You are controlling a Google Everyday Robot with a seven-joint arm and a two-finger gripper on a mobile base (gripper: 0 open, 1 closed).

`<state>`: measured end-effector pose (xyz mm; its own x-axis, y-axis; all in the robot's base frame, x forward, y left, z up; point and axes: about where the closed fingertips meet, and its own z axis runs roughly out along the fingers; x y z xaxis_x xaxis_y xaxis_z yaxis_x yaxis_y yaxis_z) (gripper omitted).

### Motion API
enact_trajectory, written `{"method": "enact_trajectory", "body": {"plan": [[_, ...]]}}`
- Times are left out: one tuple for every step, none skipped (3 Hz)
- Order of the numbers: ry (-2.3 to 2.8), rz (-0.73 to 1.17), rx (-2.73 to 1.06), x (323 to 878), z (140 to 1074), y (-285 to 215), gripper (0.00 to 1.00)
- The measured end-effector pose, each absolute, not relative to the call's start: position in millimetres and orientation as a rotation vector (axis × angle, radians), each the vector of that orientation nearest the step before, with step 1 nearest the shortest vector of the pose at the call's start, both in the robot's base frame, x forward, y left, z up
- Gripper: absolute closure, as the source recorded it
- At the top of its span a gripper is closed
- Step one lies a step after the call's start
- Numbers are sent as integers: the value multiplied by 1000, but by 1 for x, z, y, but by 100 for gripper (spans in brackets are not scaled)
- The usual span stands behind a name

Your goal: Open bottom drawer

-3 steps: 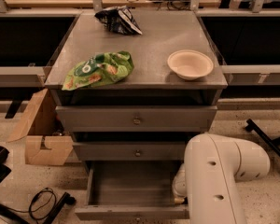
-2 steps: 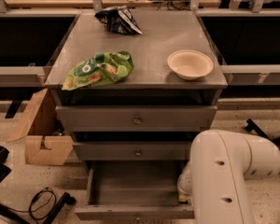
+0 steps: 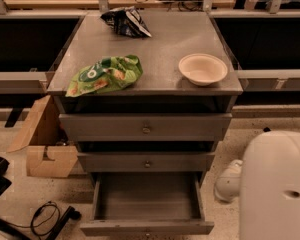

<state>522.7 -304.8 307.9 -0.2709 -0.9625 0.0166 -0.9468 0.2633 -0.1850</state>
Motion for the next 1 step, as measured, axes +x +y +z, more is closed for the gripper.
{"method": "enact_trajectory", "body": {"plan": [[2486, -305, -1838, 493, 400, -323, 78]]}}
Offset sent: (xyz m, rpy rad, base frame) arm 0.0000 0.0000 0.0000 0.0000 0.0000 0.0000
